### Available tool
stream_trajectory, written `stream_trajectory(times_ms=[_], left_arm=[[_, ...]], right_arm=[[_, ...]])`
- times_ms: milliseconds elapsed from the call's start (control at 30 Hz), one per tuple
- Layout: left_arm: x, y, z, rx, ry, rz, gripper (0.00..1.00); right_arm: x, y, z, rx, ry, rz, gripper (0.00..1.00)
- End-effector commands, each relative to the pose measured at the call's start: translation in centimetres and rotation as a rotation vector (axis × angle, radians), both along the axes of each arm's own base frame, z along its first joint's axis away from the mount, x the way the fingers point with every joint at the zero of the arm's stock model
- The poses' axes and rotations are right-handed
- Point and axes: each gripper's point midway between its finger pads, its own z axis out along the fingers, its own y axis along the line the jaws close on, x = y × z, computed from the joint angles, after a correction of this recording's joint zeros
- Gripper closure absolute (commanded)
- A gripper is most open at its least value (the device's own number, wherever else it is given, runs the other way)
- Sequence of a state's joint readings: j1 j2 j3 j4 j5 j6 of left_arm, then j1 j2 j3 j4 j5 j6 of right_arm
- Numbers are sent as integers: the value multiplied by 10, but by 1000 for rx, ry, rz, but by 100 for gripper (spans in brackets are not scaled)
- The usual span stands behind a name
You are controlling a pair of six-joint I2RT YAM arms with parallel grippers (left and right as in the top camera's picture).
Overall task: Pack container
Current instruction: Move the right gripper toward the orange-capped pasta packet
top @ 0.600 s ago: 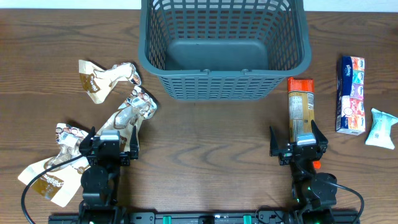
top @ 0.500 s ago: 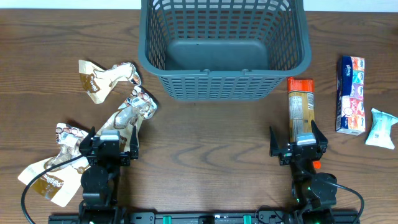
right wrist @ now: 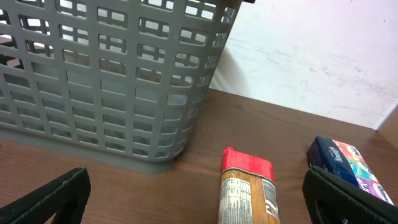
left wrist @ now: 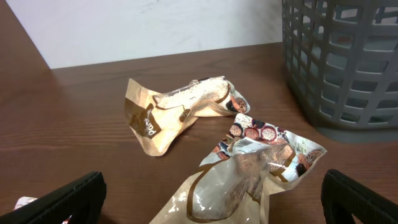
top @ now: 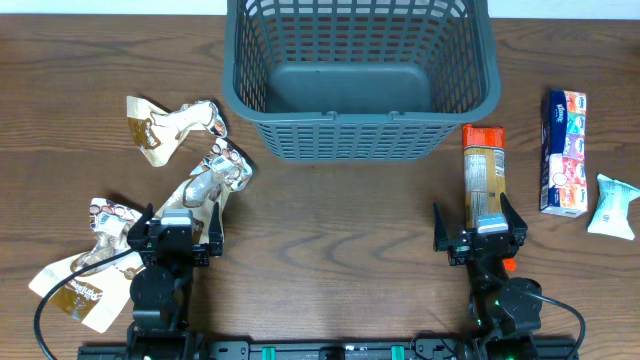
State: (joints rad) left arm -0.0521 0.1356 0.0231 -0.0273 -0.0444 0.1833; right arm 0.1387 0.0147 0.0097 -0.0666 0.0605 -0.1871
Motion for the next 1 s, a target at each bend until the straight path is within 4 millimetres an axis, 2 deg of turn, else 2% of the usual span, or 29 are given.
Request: stream_trajectory(times_ms=[0,233,433,633,800,900,967], left_arm=[[-3,3,-20,1,63,16,1],[-3,3,-20,-19,61,20,2],[-3,3,-20,-180,52,62,1],[-3,3,-20,-181,52,64,1],[-3,3,-20,-181,52,64,1],[-3,3,-19,-181,51,64,1],[-3,3,-19,-181,50,64,1]], right_arm=[[0,-3,-1,18,-1,-16,1],[0,-3,-1,18,-1,-16,1],[0,-2,0,19,-2,-11,1],[0,0,0,21,-3,1,1],[0,-2,0,187,8,-22,1],[-1,-8,11,331,-6,-57,1],[-5,-16,33,372,-39,-84,1]])
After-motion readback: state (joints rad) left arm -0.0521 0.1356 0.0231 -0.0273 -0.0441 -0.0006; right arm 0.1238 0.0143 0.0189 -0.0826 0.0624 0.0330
